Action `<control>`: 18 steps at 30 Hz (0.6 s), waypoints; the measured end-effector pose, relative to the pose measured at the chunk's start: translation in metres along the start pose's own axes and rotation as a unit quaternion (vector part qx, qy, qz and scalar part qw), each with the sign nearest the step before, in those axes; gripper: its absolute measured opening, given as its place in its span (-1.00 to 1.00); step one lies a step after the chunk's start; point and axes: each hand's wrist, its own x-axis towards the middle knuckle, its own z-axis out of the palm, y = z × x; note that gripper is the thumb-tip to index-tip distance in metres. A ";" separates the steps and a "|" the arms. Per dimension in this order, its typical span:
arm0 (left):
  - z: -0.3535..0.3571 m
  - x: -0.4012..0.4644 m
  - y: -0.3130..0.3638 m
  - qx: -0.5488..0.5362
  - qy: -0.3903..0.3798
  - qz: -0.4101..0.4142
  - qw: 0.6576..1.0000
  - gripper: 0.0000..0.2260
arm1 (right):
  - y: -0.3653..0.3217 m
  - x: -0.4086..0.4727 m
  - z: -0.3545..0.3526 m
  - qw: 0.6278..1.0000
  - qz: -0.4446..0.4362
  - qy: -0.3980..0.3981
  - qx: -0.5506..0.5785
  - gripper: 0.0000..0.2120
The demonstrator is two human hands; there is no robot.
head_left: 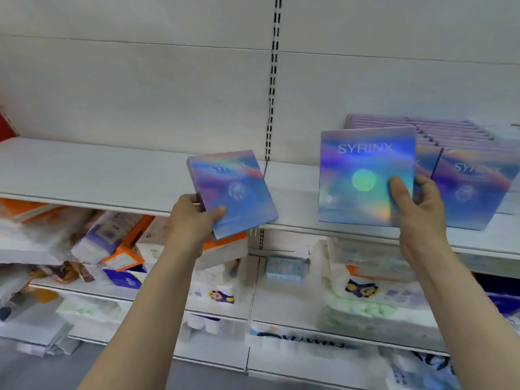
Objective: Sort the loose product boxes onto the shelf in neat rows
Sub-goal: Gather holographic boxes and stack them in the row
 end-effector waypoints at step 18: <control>0.077 -0.005 0.055 -0.059 -0.221 0.156 0.961 -0.69 | 0.039 0.031 -0.059 0.974 0.015 0.120 -0.194 -0.61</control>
